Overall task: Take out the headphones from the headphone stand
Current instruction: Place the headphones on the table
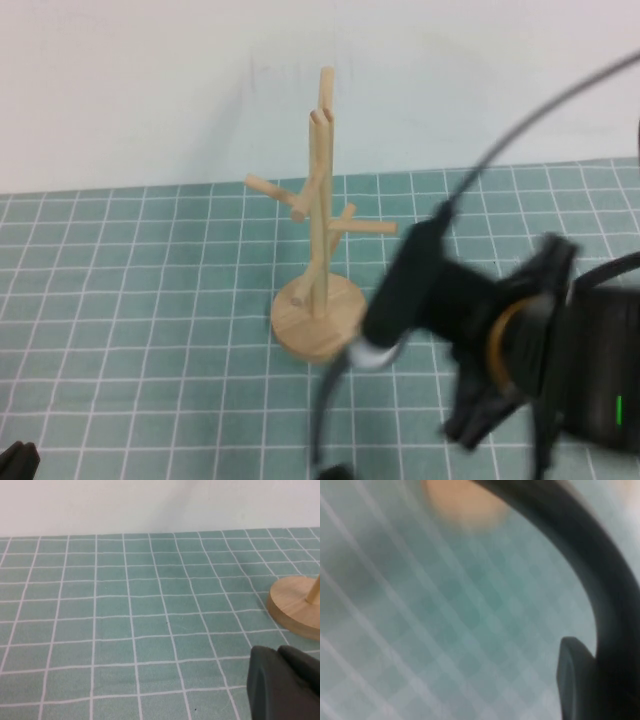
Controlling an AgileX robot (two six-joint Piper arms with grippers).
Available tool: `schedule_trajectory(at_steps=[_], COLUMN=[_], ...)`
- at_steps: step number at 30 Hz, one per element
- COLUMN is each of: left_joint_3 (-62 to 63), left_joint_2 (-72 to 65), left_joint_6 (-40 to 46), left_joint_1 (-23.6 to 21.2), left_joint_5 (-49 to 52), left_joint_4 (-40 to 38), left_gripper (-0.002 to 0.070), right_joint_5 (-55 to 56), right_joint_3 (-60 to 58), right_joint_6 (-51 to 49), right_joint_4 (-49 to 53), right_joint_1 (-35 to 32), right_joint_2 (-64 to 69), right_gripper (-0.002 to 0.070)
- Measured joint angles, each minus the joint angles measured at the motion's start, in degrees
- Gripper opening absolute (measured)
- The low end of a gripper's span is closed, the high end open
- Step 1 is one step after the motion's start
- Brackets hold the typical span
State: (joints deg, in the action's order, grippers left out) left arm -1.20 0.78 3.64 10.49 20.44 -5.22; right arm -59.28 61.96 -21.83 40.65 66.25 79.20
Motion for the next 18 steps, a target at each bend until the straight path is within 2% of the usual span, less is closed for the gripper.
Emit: schedule_trajectory(at_steps=[3,6,7,8,10,13,18], left_joint_3=[0.0,0.0,0.0,0.0,0.0,0.0,0.0], left_joint_2=[0.0,0.0,0.0,0.0,0.0,0.0,0.0], left_joint_6=[0.0,0.0,0.0,0.0,0.0,0.0,0.0], left_joint_1=[0.0,0.0,0.0,0.0,0.0,0.0,0.0], left_joint_5=[0.0,0.0,0.0,0.0,0.0,0.0,0.0], left_joint_4=[0.0,0.0,0.0,0.0,0.0,0.0,0.0], left_gripper=[-0.0006,-0.0006,-0.0006,-0.0006,-0.0006,-0.0006,-0.0006], right_joint_5=[-1.52,2.34,4.28,6.34,9.63,12.1,14.93], right_joint_3=[-1.37,-2.19,-2.29,-2.29,-2.29,-2.29,-2.29], right_joint_6=[5.29,8.74,9.17,9.45,9.57,9.7,9.18], right_joint_4=[-8.35,-15.05,-16.58,-17.64,-18.43,-17.77,-15.66], right_joint_1=[-11.69,-23.21,-26.91,-30.22,-34.94,-38.78,-39.37], right_joint_2=[0.66,1.88,2.51,3.29,5.24,9.73,18.42], right_gripper=[0.0049,0.0049,-0.0005,0.0049,0.0048,0.0049,0.007])
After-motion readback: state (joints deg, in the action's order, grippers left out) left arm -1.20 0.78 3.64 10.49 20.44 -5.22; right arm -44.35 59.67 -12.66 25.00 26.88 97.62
